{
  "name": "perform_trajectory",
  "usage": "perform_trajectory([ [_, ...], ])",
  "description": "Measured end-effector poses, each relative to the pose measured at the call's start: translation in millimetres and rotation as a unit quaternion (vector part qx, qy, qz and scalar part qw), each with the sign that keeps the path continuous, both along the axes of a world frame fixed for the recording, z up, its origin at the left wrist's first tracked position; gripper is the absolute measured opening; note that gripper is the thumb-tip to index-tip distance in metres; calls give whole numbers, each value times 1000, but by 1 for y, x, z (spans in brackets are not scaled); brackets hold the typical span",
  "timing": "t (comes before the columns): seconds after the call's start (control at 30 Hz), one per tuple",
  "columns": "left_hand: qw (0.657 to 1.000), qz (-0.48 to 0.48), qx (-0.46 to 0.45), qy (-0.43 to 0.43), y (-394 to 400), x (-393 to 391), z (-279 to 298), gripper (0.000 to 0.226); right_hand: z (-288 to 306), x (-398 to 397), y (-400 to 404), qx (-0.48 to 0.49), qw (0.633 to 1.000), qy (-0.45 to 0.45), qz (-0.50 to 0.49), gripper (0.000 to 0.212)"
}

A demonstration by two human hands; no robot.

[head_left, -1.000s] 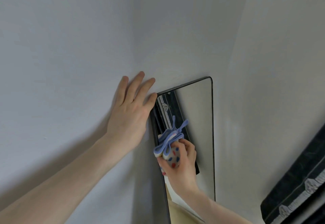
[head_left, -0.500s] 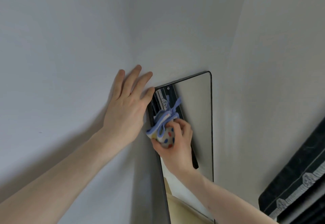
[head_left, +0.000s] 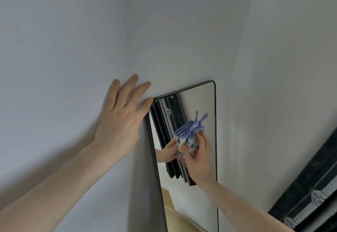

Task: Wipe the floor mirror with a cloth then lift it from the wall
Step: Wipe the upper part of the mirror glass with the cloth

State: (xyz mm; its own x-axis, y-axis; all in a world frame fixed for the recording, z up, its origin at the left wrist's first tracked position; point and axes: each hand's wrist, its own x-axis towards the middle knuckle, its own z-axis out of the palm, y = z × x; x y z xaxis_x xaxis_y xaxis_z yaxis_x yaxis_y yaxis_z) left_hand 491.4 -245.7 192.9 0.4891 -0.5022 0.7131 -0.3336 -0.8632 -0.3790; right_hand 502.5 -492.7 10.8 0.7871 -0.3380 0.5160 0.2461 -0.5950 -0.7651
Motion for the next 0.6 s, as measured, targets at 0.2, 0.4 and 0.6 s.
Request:
perform_trajectory([
  [0.2,1000,2,-11,-2,-1,0,0,68,30,63,-65,62,998,26,-2,63],
  [0.4,1000,12,-9,3,-3,-1,1,65,45,97,-102,91,994,59,-15,46],
  [0.6,1000,14,-13,0,-3,0,1,63,55,70,-55,15,1000,2,10,58],
])
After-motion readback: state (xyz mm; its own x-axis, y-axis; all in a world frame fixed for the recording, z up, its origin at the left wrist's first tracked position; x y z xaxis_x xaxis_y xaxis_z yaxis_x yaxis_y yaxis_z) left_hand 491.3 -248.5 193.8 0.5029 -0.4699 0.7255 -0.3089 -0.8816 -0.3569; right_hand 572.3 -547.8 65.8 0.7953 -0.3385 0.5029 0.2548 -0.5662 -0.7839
